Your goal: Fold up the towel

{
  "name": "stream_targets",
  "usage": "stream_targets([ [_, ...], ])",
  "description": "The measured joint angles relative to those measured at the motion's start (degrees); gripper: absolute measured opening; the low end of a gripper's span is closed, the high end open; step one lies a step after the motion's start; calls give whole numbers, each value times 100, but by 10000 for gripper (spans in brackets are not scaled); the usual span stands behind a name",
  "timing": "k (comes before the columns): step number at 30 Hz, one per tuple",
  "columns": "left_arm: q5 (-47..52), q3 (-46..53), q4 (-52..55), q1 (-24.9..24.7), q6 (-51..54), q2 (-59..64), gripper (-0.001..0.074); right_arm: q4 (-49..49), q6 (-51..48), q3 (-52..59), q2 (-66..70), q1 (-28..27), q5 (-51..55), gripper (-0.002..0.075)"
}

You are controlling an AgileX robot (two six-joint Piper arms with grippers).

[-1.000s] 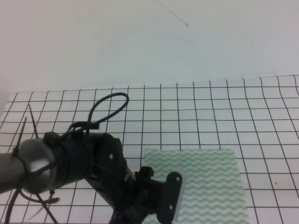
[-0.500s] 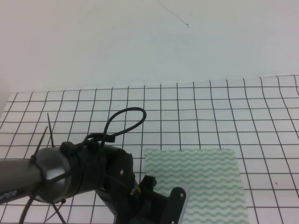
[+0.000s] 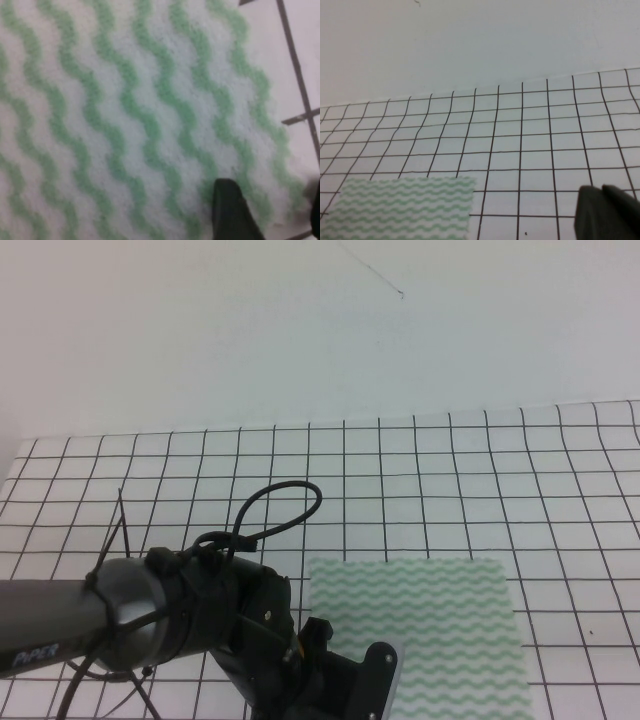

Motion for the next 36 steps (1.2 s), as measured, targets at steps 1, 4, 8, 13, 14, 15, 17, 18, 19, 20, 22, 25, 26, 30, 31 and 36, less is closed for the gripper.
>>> stream_targets([
  [1,0,0,0,0,0,0,313,0,0,0,0,0,0,-3],
  [4,0,0,-11,0,-4,0,307,0,0,0,0,0,0,-3],
  [8,-10,0,-48,0,-301,0,222,0,0,0,0,0,0,-3],
  [13,-24,0,-48,0,-868,0,38,0,-10,0,0,0,0,-3],
  [14,-24,0,-48,0,-890,0,28,0,-10,0,0,0,0,-3],
  [15,-24,0,-48,0,-941,0,18,0,-10,0,0,0,0,-3],
  [17,-24,0,-48,0,-1008,-11,9,0,-10,0,0,0,-11,-3],
  [18,-24,0,-48,0,-1021,-66,8,0,-10,0,0,0,-11,-3],
  [19,-24,0,-25,0,-1030,-129,6,0,-10,0,0,0,-11,-3],
  [20,-33,0,-27,0,-1057,-199,4,0,-10,0,0,0,-11,-3],
  [22,-147,0,-3,0,-1169,-379,3,0,-10,0,0,0,-11,-3],
  [25,-394,0,116,0,-1334,-516,1,0,-10,0,0,0,-11,-3],
  [26,-474,0,143,0,-1397,-516,1,0,-10,0,0,0,-11,-3],
  [30,-1037,0,233,0,-1774,-393,0,0,-10,0,0,0,-11,-3],
  [31,-1198,0,245,0,-1855,-355,0,0,-10,0,0,0,-11,-3],
  [36,-2068,0,480,0,-2067,-187,0,0,-10,0,0,0,-11,-3],
])
